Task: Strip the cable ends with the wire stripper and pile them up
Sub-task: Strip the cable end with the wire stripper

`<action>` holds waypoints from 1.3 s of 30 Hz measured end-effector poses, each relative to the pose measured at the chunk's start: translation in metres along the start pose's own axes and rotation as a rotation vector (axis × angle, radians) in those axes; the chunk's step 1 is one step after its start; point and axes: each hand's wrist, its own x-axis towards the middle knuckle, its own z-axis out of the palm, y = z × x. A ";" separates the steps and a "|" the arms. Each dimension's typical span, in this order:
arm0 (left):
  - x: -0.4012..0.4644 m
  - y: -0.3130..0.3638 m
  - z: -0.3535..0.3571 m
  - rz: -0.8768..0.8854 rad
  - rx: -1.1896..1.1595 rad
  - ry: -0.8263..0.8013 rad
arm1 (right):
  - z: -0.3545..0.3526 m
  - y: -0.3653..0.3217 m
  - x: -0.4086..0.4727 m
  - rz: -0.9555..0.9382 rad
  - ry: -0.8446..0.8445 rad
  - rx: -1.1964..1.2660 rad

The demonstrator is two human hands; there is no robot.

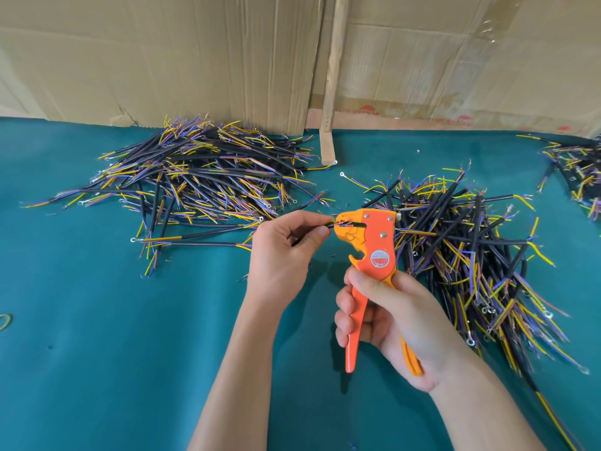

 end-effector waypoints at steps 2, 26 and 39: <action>0.000 0.000 0.000 0.001 0.004 -0.001 | 0.000 0.000 0.000 0.003 -0.008 -0.004; -0.002 0.004 0.003 -0.060 -0.076 -0.023 | 0.003 0.000 -0.002 0.009 0.056 0.079; -0.003 0.007 0.003 -0.061 -0.020 -0.083 | -0.016 -0.007 0.004 -0.160 0.115 0.189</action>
